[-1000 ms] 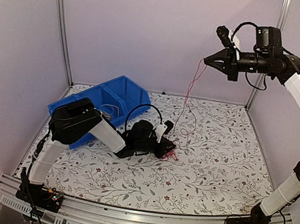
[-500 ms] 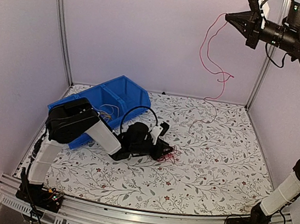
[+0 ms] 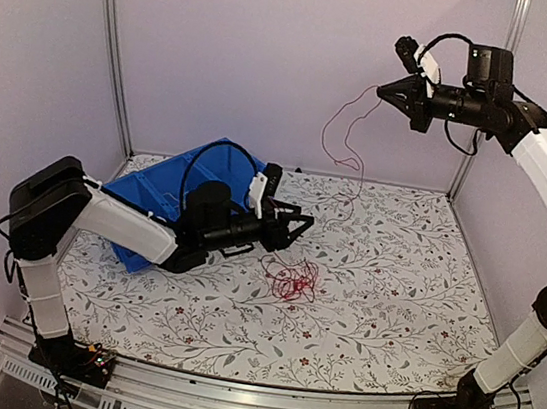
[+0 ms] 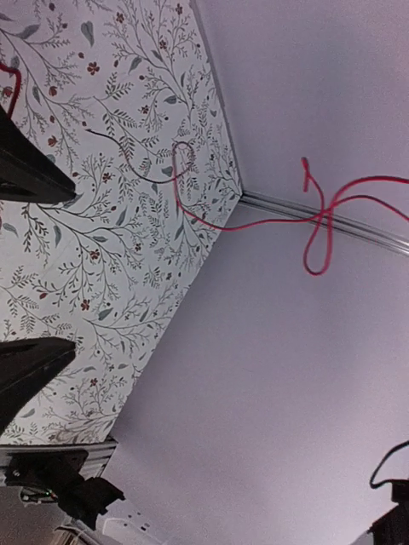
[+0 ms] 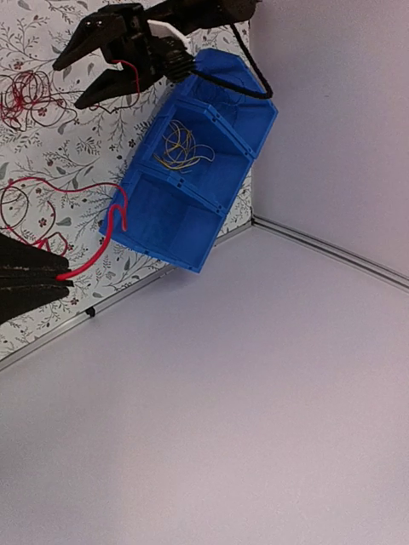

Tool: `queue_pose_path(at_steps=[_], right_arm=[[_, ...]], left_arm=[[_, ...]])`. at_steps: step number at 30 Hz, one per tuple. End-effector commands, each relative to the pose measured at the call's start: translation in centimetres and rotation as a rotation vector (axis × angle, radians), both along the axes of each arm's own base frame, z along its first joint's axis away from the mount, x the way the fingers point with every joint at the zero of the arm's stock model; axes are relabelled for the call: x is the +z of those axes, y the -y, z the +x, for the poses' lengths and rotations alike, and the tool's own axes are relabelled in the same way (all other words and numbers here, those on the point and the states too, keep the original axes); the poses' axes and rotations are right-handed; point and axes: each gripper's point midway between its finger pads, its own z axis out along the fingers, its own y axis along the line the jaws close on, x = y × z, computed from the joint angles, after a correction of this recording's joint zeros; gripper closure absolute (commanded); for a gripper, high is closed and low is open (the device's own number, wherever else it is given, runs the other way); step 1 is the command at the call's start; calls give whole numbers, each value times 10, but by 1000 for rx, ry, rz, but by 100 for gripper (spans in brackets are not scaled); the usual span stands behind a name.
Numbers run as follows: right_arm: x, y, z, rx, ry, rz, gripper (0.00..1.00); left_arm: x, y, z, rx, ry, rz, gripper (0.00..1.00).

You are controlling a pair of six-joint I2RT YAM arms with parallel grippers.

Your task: Untangle the cables

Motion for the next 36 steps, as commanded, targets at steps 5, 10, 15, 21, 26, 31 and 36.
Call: queue_pose_path(at_steps=[5,10,15,21,26,31,36], right_arm=[[-34,-1,-18,62,-49,-20,100],[-56,-10,-25,119,-128,-25,100],[-70,-21,-31,153,-171,-37,100],[-74,-23,-28,143,-177,-47,100],[-79,-17,-21,84,-176,-69,100],[-91,-11,-20,55,-176,-112,100],[-93,-13,-19,60,-190,-104,100]], left_arm=[[86,-29,-3,103,187,48,45],[109,-15,11,107,210,183,45],[119,1,14,46,205,234,43],[113,10,18,-40,103,194,41],[46,-11,4,-199,-376,108,44],[-13,-38,-49,-333,-707,176,46],[-69,-75,-85,-328,-797,588,45]])
